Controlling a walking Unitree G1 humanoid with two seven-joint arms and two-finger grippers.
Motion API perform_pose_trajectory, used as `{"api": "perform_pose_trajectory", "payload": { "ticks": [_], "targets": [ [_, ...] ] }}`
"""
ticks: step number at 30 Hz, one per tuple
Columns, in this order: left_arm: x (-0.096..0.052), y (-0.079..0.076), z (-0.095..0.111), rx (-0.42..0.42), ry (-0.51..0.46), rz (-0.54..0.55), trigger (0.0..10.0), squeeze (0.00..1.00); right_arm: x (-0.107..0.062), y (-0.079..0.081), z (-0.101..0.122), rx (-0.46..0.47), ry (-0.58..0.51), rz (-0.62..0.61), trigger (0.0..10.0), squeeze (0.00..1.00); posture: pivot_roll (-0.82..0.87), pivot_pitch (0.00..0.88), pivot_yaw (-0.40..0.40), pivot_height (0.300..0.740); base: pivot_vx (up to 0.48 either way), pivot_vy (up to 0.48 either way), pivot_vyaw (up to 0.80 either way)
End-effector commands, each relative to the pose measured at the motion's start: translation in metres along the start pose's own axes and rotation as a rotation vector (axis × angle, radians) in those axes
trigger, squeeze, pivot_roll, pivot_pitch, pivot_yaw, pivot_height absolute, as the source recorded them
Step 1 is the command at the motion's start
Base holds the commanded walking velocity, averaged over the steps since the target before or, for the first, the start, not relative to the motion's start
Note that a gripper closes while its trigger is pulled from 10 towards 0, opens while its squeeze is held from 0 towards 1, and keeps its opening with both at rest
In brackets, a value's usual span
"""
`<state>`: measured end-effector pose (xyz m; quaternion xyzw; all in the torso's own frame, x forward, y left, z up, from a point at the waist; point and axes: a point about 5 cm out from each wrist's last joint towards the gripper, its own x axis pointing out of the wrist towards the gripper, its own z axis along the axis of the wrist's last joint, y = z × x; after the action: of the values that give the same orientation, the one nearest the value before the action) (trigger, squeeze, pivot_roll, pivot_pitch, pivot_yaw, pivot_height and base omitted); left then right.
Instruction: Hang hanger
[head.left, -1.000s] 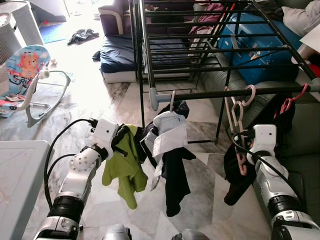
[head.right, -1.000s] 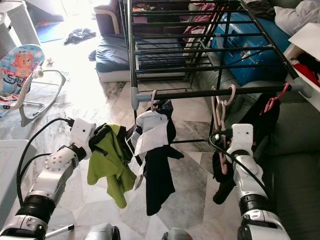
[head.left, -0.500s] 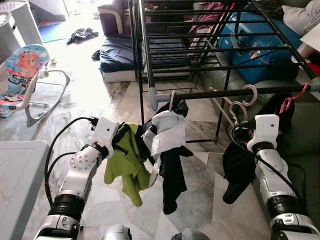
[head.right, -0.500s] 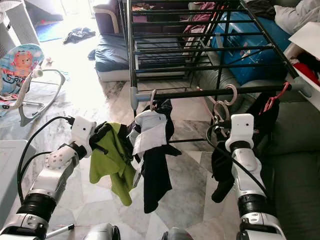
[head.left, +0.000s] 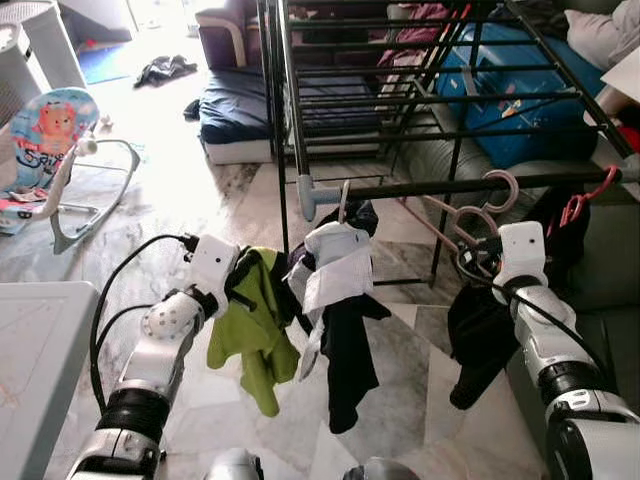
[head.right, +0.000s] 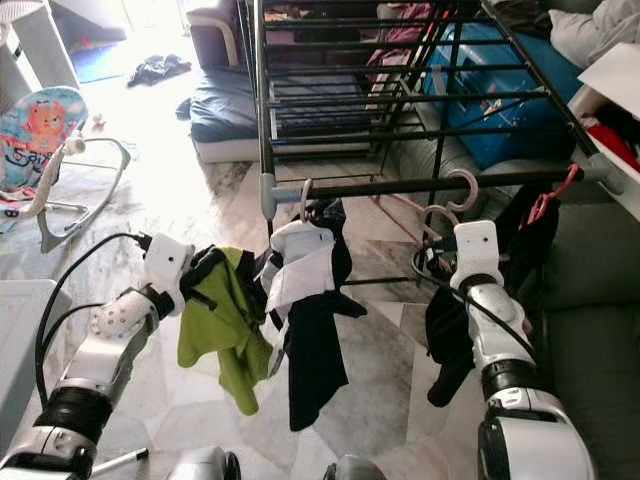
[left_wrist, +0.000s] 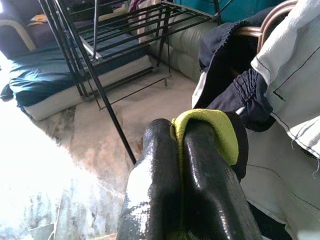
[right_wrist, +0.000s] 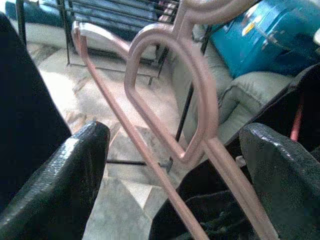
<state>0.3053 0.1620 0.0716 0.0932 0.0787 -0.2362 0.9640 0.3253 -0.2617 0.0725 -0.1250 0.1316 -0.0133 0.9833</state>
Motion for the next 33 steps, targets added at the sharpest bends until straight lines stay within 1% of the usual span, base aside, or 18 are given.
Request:
{"api": "perform_pose_trajectory", "payload": {
  "ticks": [1,3,5,6,11,12,13,14,15,16,25,33],
  "targets": [
    [-0.001,0.003,0.005,0.018,-0.011,0.000,10.0,0.00,0.002,-0.002,-0.002,-0.012,0.039,0.021,10.0,0.00,-0.05,0.000,-0.004,0.740,0.000,0.000,0.00],
    [-0.002,0.003,0.004,0.022,-0.004,-0.002,10.0,0.00,0.002,-0.002,-0.005,-0.008,0.069,0.033,10.0,0.00,-0.05,0.000,-0.003,0.740,0.000,0.000,0.00],
    [-0.002,0.003,0.003,0.023,-0.003,-0.003,10.0,0.00,0.003,-0.002,-0.004,-0.010,0.070,0.032,10.0,0.00,-0.05,0.000,-0.003,0.740,0.000,0.000,0.00],
    [-0.002,0.003,0.003,0.024,-0.002,-0.002,10.0,0.00,0.004,-0.002,-0.004,0.010,0.082,0.040,10.0,0.00,-0.05,0.000,-0.003,0.740,0.000,0.000,0.00],
    [-0.003,0.005,0.004,0.026,0.000,0.001,10.0,0.00,0.007,-0.006,0.002,0.028,0.083,0.044,9.9,0.00,-0.05,0.000,-0.003,0.740,0.000,0.000,0.00],
    [-0.003,0.004,0.004,0.026,0.000,0.001,10.0,0.00,0.007,-0.006,0.002,0.028,0.085,0.044,6.1,0.00,-0.05,0.000,-0.003,0.740,0.000,0.000,0.00],
    [-0.002,0.004,0.004,0.026,0.001,-0.001,10.0,0.00,0.007,-0.007,0.002,0.028,0.088,0.045,4.5,0.00,-0.05,0.000,-0.004,0.740,0.000,0.000,0.00],
    [-0.002,0.004,0.004,0.026,0.001,-0.001,10.0,0.00,0.007,-0.007,0.002,0.030,0.089,0.045,2.1,0.00,-0.05,0.000,-0.004,0.740,0.000,0.000,0.00],
    [-0.002,0.004,0.004,0.026,0.001,-0.001,10.0,0.00,0.007,-0.007,0.002,0.030,0.089,0.045,2.1,0.00,-0.05,0.000,-0.004,0.740,0.000,0.000,0.00],
    [-0.002,0.003,0.004,0.026,0.002,-0.003,10.0,0.00,0.008,-0.007,0.003,0.033,0.091,0.045,0.0,0.00,-0.05,0.000,-0.004,0.740,0.000,0.000,0.00],
    [-0.002,0.005,0.003,0.035,0.016,-0.004,10.0,0.00,0.009,-0.004,0.003,0.057,0.108,0.043,0.0,0.00,-0.04,0.000,-0.003,0.740,0.000,0.000,0.00],
    [-0.002,0.003,0.000,0.053,0.041,-0.018,10.0,0.00,0.007,0.001,-0.007,0.115,0.145,0.054,0.0,0.00,-0.04,0.000,-0.002,0.740,0.000,0.000,0.00]
  ]
}}
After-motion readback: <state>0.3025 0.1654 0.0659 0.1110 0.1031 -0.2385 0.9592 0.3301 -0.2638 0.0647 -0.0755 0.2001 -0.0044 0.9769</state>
